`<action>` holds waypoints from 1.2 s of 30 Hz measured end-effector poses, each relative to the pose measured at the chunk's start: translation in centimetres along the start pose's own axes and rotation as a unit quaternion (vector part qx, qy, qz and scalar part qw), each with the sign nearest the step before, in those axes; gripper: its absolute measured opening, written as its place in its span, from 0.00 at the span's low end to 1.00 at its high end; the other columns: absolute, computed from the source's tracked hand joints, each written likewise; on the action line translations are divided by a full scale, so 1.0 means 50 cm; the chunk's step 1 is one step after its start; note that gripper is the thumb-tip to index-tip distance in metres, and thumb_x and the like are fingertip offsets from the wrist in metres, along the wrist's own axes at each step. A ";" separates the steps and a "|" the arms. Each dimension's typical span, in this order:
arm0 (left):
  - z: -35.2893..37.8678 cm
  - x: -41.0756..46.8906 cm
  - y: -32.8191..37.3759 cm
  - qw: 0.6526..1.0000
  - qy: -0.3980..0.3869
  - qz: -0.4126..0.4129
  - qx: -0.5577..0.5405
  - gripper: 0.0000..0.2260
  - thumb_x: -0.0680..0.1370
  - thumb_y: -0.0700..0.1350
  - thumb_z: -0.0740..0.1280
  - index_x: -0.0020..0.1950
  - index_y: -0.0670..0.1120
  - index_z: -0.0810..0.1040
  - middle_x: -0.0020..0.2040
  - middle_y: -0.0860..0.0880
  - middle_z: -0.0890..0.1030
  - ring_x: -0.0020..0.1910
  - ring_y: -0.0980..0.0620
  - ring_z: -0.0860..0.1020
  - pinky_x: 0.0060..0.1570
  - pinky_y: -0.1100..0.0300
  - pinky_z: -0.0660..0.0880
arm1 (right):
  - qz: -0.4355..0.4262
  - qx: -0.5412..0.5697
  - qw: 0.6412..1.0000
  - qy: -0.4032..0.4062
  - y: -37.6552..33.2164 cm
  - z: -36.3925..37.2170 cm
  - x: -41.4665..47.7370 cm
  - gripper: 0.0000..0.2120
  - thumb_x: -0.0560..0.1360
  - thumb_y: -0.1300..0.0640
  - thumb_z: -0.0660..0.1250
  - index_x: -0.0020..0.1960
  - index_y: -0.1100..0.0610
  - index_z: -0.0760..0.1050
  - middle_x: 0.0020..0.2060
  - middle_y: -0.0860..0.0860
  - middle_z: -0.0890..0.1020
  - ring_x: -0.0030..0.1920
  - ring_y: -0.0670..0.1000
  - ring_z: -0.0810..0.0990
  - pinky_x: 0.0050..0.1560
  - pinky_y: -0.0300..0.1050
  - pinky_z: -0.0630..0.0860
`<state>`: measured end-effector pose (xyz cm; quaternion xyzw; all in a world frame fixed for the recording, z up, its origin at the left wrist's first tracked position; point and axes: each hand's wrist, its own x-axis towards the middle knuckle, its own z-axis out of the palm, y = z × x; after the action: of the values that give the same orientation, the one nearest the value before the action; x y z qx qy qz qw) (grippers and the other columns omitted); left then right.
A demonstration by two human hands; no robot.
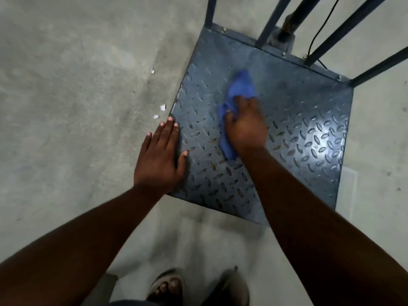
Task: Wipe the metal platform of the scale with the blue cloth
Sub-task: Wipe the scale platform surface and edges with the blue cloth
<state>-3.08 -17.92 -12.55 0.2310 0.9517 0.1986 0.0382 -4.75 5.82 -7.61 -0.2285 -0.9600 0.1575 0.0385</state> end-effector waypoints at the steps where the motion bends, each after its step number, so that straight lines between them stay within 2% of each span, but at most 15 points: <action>1: 0.001 0.000 0.000 1.000 0.003 -0.002 -0.001 0.32 0.85 0.57 0.58 0.87 0.44 0.61 0.88 0.45 0.59 0.87 0.44 0.60 0.83 0.43 0.59 | -0.088 -0.020 0.995 -0.037 -0.026 0.005 -0.037 0.18 0.81 0.49 0.61 0.68 0.52 0.74 0.64 0.57 0.76 0.56 0.60 0.80 0.50 0.50 0.75; 3: 0.000 0.002 -0.003 1.000 0.007 -0.008 -0.014 0.32 0.85 0.55 0.58 0.87 0.43 0.62 0.88 0.43 0.61 0.86 0.43 0.62 0.82 0.42 0.63 | -0.224 -0.048 0.970 -0.075 -0.035 0.008 -0.090 0.17 0.81 0.47 0.60 0.68 0.49 0.75 0.62 0.55 0.77 0.53 0.58 0.80 0.45 0.49 0.76; 4: 0.000 0.005 -0.005 0.999 0.007 -0.012 -0.033 0.31 0.85 0.55 0.58 0.87 0.44 0.62 0.88 0.43 0.60 0.86 0.42 0.62 0.82 0.42 0.64 | -0.226 -0.061 0.970 -0.063 -0.014 0.003 -0.088 0.18 0.81 0.46 0.60 0.68 0.49 0.76 0.62 0.55 0.77 0.54 0.58 0.80 0.46 0.50 0.77; 8: -0.011 0.005 0.001 0.990 0.017 -0.082 -0.114 0.29 0.88 0.56 0.56 0.89 0.50 0.58 0.89 0.45 0.57 0.86 0.46 0.61 0.74 0.51 0.68 | 0.008 -0.061 0.995 0.075 0.107 -0.012 -0.030 0.21 0.76 0.48 0.62 0.67 0.53 0.77 0.63 0.61 0.77 0.61 0.63 0.76 0.59 0.56 0.74; 10: -0.011 0.010 0.000 0.987 0.007 -0.091 -0.131 0.29 0.88 0.57 0.55 0.89 0.52 0.58 0.89 0.47 0.57 0.85 0.48 0.61 0.73 0.51 0.69 | 0.019 -0.026 0.994 0.100 0.097 0.013 -0.028 0.22 0.77 0.51 0.60 0.68 0.58 0.76 0.68 0.64 0.76 0.67 0.66 0.74 0.67 0.61 0.72; 14: -0.005 0.018 -0.012 0.965 0.032 -0.186 -0.183 0.30 0.87 0.56 0.53 0.87 0.43 0.63 0.85 0.41 0.65 0.84 0.43 0.64 0.79 0.58 0.60 | -0.173 0.060 0.983 -0.031 -0.011 0.055 -0.149 0.27 0.81 0.54 0.56 0.78 0.59 0.68 0.79 0.58 0.66 0.81 0.58 0.60 0.81 0.59 0.56; 17: -0.011 0.023 -0.009 0.950 0.033 -0.254 -0.179 0.28 0.88 0.56 0.54 0.84 0.42 0.69 0.81 0.40 0.73 0.80 0.40 0.71 0.78 0.51 0.66 | -0.272 0.015 0.958 -0.088 0.022 0.047 -0.180 0.27 0.81 0.55 0.57 0.80 0.57 0.66 0.80 0.56 0.65 0.81 0.56 0.60 0.81 0.58 0.56; 20: -0.010 0.024 -0.008 0.963 0.001 -0.230 -0.141 0.22 0.91 0.54 0.54 0.68 0.42 0.81 0.66 0.38 0.84 0.66 0.35 0.80 0.60 0.47 0.75 | -0.153 -0.008 0.988 -0.029 0.105 0.024 -0.109 0.24 0.84 0.54 0.56 0.80 0.59 0.66 0.79 0.58 0.66 0.80 0.58 0.62 0.79 0.60 0.60; 22: -0.009 0.027 -0.009 0.963 0.003 -0.229 -0.145 0.24 0.91 0.53 0.53 0.54 0.39 0.83 0.52 0.34 0.85 0.53 0.31 0.82 0.47 0.48 0.71 | -0.004 -0.005 0.999 0.041 0.154 -0.001 -0.059 0.26 0.85 0.48 0.54 0.79 0.58 0.67 0.79 0.58 0.66 0.80 0.58 0.63 0.79 0.59 0.61; 24: -0.012 0.030 -0.009 0.958 0.008 -0.229 -0.170 0.27 0.91 0.53 0.53 0.48 0.37 0.82 0.48 0.32 0.85 0.48 0.30 0.82 0.44 0.51 0.67 | 0.092 0.023 0.993 0.072 0.127 0.001 -0.040 0.26 0.84 0.50 0.54 0.79 0.60 0.67 0.79 0.59 0.67 0.80 0.60 0.63 0.79 0.60 0.61; 26: -0.016 0.034 -0.009 0.946 -0.005 -0.253 -0.205 0.28 0.91 0.53 0.53 0.46 0.36 0.82 0.48 0.31 0.85 0.48 0.30 0.81 0.44 0.53 0.64 | 0.044 0.048 0.996 0.066 0.033 0.034 -0.078 0.25 0.83 0.54 0.58 0.77 0.61 0.68 0.77 0.61 0.69 0.78 0.61 0.65 0.79 0.61 0.60; 29: -0.018 0.039 -0.005 0.929 -0.039 -0.282 -0.237 0.26 0.91 0.51 0.54 0.53 0.35 0.84 0.54 0.29 0.84 0.54 0.29 0.81 0.47 0.50 0.65 | -0.183 0.060 0.981 -0.036 -0.092 0.075 -0.210 0.25 0.82 0.56 0.58 0.77 0.61 0.69 0.76 0.60 0.70 0.78 0.59 0.66 0.81 0.56 0.57; 31: -0.023 0.040 -0.007 0.922 -0.050 -0.300 -0.241 0.25 0.92 0.52 0.53 0.58 0.37 0.84 0.58 0.30 0.84 0.58 0.29 0.81 0.50 0.50 0.65 | -0.261 0.047 0.961 -0.072 -0.085 0.072 -0.243 0.25 0.82 0.56 0.58 0.78 0.59 0.68 0.78 0.57 0.69 0.79 0.56 0.65 0.80 0.57 0.58; 33: -0.034 0.040 -0.007 0.905 -0.051 -0.324 -0.273 0.28 0.91 0.57 0.53 0.50 0.40 0.83 0.57 0.31 0.84 0.58 0.32 0.81 0.51 0.53 0.67 | -0.236 0.023 0.971 -0.032 -0.016 0.063 -0.205 0.24 0.83 0.55 0.58 0.78 0.58 0.69 0.78 0.56 0.69 0.79 0.56 0.65 0.80 0.59 0.59; 36: -0.038 0.039 -0.004 0.902 -0.059 -0.317 -0.287 0.29 0.90 0.59 0.52 0.46 0.41 0.81 0.55 0.32 0.85 0.56 0.34 0.82 0.53 0.54 0.68 | -0.087 -0.022 0.994 0.055 0.104 0.031 -0.108 0.24 0.85 0.51 0.54 0.78 0.59 0.67 0.78 0.60 0.68 0.79 0.59 0.65 0.80 0.58 0.58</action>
<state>-5.21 -17.88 -10.85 -0.0926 0.8726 0.4263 0.2197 2.05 7.34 -10.76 -0.1536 -0.9758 0.1193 0.0998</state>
